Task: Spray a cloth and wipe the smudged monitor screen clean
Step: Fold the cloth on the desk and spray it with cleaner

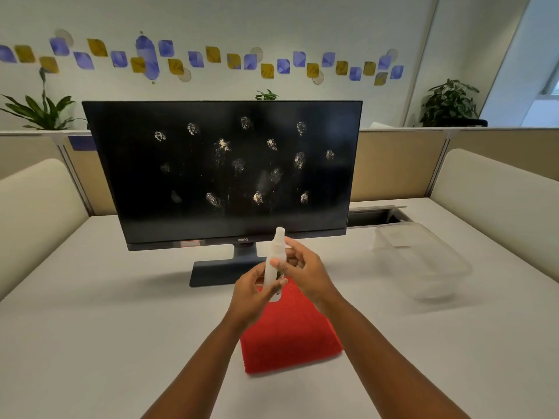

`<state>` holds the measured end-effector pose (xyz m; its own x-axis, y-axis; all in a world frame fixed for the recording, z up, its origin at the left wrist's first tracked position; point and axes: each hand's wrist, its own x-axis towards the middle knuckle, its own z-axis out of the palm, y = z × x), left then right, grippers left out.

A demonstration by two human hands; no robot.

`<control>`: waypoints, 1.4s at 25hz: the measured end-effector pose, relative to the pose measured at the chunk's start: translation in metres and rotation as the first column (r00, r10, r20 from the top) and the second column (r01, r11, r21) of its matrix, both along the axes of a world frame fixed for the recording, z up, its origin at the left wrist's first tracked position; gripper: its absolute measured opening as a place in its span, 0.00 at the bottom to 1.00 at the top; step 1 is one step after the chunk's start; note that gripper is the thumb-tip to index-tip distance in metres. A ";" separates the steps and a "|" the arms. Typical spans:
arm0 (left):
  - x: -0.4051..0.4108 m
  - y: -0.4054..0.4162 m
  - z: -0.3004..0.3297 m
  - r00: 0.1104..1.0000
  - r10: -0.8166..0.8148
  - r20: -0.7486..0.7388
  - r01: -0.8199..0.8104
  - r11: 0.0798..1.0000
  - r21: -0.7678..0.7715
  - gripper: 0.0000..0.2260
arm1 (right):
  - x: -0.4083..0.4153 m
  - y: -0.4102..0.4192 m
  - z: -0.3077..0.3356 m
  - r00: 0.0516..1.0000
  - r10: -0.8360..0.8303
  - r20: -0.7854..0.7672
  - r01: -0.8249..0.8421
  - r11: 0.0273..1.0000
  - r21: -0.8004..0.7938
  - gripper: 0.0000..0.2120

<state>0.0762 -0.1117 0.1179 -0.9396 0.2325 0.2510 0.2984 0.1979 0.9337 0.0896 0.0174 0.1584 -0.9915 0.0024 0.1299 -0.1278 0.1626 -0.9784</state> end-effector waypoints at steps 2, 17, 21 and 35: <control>0.004 0.000 0.003 0.994 -0.082 0.077 0.077 0.994 0.073 0.13 | 0.005 -0.006 -0.007 0.999 0.039 0.024 -0.039 0.999 -0.010 0.17; 0.011 -0.057 -0.091 0.994 -0.078 0.072 0.103 0.539 -0.836 0.45 | 0.015 -0.010 -0.023 0.986 -0.164 -0.006 0.164 0.981 0.108 0.25; 0.003 -0.058 -0.100 0.991 -0.122 0.064 0.116 0.484 -0.867 0.40 | 0.016 -0.014 -0.026 0.988 -0.152 0.010 0.150 0.980 0.129 0.24; -0.001 -0.065 -0.123 0.985 -0.141 -0.096 0.005 0.588 -0.809 0.36 | -0.001 -0.002 -0.038 0.814 0.581 0.024 -0.338 0.507 -0.793 0.22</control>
<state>0.0748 -0.1772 -0.0052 -0.8820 0.4688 0.0480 0.4540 0.8180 0.3532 0.0882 0.0152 0.1205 -0.8689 -0.4922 0.0529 0.3040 -0.6149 -0.7276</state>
